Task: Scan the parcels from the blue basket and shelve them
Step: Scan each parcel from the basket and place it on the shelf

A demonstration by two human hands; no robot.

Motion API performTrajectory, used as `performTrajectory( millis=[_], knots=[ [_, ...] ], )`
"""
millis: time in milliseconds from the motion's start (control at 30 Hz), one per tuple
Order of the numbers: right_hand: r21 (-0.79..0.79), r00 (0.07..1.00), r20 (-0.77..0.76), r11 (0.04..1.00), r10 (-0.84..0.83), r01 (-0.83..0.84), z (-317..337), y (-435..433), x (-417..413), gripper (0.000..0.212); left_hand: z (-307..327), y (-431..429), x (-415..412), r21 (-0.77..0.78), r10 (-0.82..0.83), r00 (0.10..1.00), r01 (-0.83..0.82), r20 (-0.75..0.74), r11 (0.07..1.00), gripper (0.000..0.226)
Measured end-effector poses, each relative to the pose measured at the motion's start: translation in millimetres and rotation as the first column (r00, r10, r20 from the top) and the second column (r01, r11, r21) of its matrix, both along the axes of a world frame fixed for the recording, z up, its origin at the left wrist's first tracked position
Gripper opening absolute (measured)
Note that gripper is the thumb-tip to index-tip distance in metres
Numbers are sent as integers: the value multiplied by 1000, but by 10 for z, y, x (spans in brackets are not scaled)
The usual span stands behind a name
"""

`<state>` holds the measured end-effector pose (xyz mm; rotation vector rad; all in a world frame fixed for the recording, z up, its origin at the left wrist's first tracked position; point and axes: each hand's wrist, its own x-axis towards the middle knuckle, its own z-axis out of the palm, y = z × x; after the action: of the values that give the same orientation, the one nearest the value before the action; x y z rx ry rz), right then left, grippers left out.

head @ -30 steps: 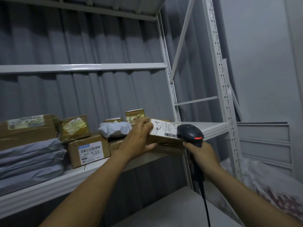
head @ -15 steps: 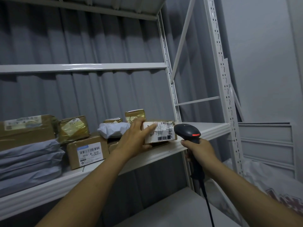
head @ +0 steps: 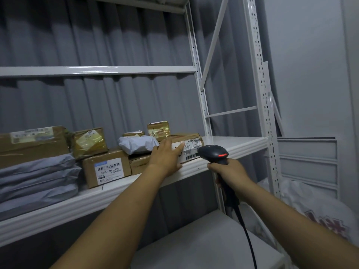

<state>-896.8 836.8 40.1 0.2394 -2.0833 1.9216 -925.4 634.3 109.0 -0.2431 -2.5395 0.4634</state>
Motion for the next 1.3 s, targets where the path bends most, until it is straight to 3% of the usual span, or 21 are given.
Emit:
performTrajectory(
  millis=[167, 333, 567, 700, 800, 1000, 1133, 1300],
  knots=[
    [15, 1000, -7, 1000, 27, -27, 55, -25, 353, 20, -18, -88, 367, -12, -70, 995, 69, -71, 998, 65],
    [7, 999, 24, 999, 36, -36, -66, -168, 993, 15, -337, -299, 962, 116, -95, 994, 100, -47, 988, 60],
    [7, 968, 203, 988, 147, -151, -924, -547, 1859, 12, -1617, -650, 1858, 253, -138, 984, 105, 117, 962, 51],
    [65, 922, 342, 974, 181, -215, -1618, -704, 2143, 16, -2497, -798, 2228, 342, -136, 949, 32, 283, 939, 50],
    [102, 877, 440, 959, 193, -263, -2161, -768, 2203, 23, -3196, -921, 2340, 333, -126, 899, -24, 419, 943, 50],
    [130, 793, 603, 969, 90, -209, -3007, -745, 1965, 17, -4423, -1003, 2245, 336, -117, 742, -152, 660, 929, 47],
    [282, 778, 628, 931, 3, -231, -3374, -720, 1648, 18, -5187, -939, 1950, 332, -104, 636, -251, 764, 909, 51],
    [307, 735, 678, 921, -33, -242, -3632, -674, 1356, 16, -5934, -820, 1481, 406, -203, 531, -298, 823, 864, 39]
  ],
)
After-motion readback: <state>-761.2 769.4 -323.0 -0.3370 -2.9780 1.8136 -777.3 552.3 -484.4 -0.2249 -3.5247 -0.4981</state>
